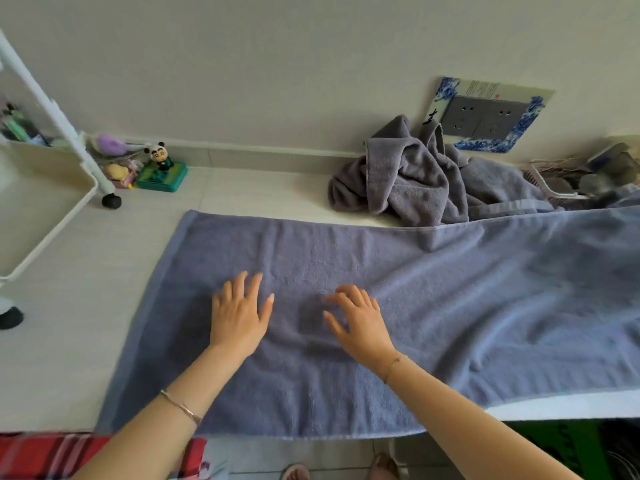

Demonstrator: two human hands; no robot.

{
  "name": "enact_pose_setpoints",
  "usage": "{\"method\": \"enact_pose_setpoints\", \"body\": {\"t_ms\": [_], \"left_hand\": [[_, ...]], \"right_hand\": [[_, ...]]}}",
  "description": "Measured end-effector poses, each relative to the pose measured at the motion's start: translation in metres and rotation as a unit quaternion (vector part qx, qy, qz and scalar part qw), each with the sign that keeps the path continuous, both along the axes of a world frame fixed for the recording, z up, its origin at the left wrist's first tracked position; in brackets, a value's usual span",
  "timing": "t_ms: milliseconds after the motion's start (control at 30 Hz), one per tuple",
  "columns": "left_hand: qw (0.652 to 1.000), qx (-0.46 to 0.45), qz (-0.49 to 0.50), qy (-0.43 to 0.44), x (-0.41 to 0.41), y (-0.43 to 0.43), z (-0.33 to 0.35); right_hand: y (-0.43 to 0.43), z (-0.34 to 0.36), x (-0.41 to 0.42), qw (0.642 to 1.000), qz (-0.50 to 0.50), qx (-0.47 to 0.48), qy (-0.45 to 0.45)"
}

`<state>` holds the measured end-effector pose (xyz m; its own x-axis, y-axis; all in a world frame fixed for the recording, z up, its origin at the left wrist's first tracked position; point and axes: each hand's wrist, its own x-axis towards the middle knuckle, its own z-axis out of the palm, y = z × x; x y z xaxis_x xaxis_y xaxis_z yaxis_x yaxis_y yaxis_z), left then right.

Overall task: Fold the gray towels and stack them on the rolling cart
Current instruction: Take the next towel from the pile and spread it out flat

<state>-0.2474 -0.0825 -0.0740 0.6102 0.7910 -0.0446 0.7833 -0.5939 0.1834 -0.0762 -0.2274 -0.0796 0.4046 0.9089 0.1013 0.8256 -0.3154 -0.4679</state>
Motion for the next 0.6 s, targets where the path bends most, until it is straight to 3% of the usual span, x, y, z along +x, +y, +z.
{"method": "enact_pose_setpoints", "body": {"t_ms": [200, 333, 600], "left_hand": [[0.991, -0.094, 0.081, 0.056, 0.008, 0.077, -0.020], [0.992, -0.045, 0.109, 0.046, -0.004, 0.094, -0.030], [0.989, -0.028, 0.141, 0.044, -0.032, 0.118, -0.034]], "right_hand": [[0.084, -0.013, -0.014, 0.994, 0.026, -0.108, -0.001], [0.109, -0.025, -0.036, 0.992, 0.027, -0.112, -0.054], [0.140, -0.027, -0.060, 0.991, 0.053, -0.110, -0.053]]}}
